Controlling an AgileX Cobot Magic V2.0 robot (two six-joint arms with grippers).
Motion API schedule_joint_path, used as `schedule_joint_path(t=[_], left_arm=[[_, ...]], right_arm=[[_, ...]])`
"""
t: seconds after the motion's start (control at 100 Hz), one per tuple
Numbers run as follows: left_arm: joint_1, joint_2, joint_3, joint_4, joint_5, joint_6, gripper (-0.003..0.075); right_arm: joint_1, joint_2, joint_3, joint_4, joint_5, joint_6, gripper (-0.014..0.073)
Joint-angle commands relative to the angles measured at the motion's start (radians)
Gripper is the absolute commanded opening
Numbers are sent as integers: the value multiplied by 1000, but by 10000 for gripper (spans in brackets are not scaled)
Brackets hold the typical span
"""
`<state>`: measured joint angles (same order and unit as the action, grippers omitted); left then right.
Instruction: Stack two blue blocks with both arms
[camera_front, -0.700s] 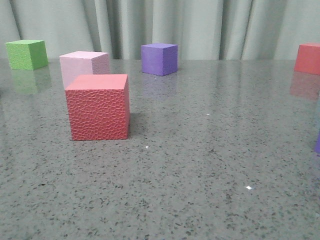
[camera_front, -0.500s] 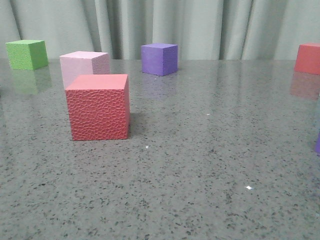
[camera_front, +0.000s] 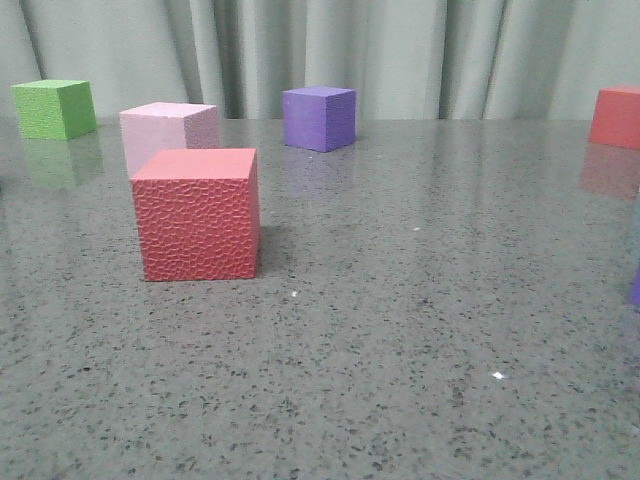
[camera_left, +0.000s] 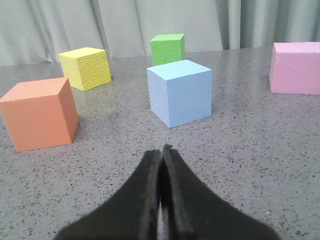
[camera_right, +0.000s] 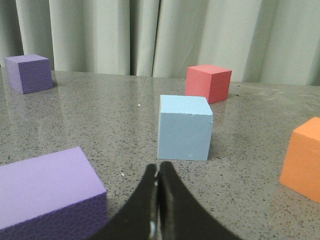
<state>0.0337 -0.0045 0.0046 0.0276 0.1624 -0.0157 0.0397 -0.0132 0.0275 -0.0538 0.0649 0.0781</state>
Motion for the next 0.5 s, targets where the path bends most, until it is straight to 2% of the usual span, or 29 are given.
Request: schedule_joint_path(t=[0.0,0.4,0.49], left_arm=[[-3,-36,24,-2,-88,-7,-10],[-3,-36,24,-4,-135,-7,-10],[-3,-36,24,-51,-140,-7,-10]], right_arm=[[-5,-15,1,-12,-78,4,-69],[-5,-15,1,-12,-121,4,-69],[-5,-15,1,-12,-148,4,-69]])
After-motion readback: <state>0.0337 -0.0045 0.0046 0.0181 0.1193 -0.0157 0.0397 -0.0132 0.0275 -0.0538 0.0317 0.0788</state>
